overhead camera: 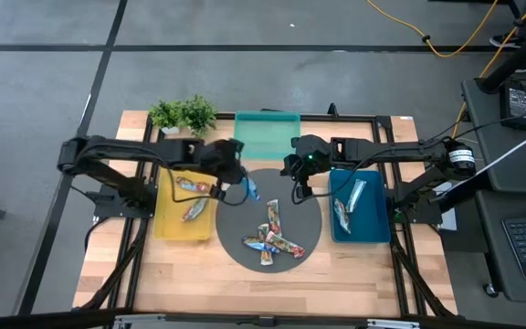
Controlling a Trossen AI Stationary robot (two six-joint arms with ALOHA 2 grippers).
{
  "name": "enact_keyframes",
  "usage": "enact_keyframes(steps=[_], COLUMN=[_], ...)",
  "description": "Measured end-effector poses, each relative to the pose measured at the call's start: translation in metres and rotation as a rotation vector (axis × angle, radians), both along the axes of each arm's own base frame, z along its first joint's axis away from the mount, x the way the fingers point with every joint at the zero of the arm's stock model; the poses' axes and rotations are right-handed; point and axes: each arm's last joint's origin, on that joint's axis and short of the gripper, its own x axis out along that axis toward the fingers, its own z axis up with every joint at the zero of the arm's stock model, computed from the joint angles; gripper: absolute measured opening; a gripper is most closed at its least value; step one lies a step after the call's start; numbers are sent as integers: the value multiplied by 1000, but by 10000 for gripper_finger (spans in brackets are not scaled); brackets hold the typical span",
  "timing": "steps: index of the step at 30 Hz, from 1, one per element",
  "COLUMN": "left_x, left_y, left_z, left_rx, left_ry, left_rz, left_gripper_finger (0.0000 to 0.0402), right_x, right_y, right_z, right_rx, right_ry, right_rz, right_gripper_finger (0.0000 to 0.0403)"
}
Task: Pick and place Granola Bars by type
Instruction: Put the blue granola bar into the green bin
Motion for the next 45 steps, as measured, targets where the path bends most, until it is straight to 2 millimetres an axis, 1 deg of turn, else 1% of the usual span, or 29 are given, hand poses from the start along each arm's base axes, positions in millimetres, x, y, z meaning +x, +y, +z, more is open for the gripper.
enact_keyframes(steps=[4, 7, 12, 16, 18, 21, 26, 29, 34, 36, 38, 40, 42, 45], left_x=[-18, -30, -46, -55, -58, -59, -53, -45, -27, -18, -9, 1, 10, 23], left_y=[-1, -2, -4, -5, -4, 0, 13, 25, 55, 71, 87, 103, 117, 137], left_z=[27, 42, 56, 63, 67, 71, 103, 126, 159, 166, 170, 169, 163, 145], left_rx=[-23, -55, -99, -117, -95, -7, 58, 105, 179, 191, 182, 155, 121, 64], left_ry=[-101, -162, -230, -264, -280, -265, -306, -326, -355, -355, -362, -364, -353, -320], left_rz=[70, 104, 143, 159, 168, 203, 279, 299, 370, 398, 427, 445, 453, 478], left_gripper_finger=[19, 19, 19, 19, 19, 19, 19, 19, 19, 19, 19, 19, 19, 19], right_x=[0, 0, 0, 0, 0, 0, 1, 1, 1, 0, 0, 0, -1, -3], right_y=[0, 0, 0, 0, 0, 0, 0, 0, -6, -10, -13, -16, -18, -21], right_z=[0, 0, 0, 0, 0, 0, 1, 1, 2, 2, 3, 3, 4, 7], right_rx=[0, 4, 7, 35, 42, 43, 43, 42, 104, 125, 126, 117, 99, 61], right_ry=[-2, -3, -4, -7, -8, -8, -17, -17, -39, -41, -45, -53, -58, -65], right_rz=[0, -4, -8, -36, -43, -43, -45, -37, -11, -24, -35, -36, -28, -34], right_gripper_finger=[26, 26, 26, 26, 26, 26, 26, 26, 26, 26, 26, 26, 26, 26])
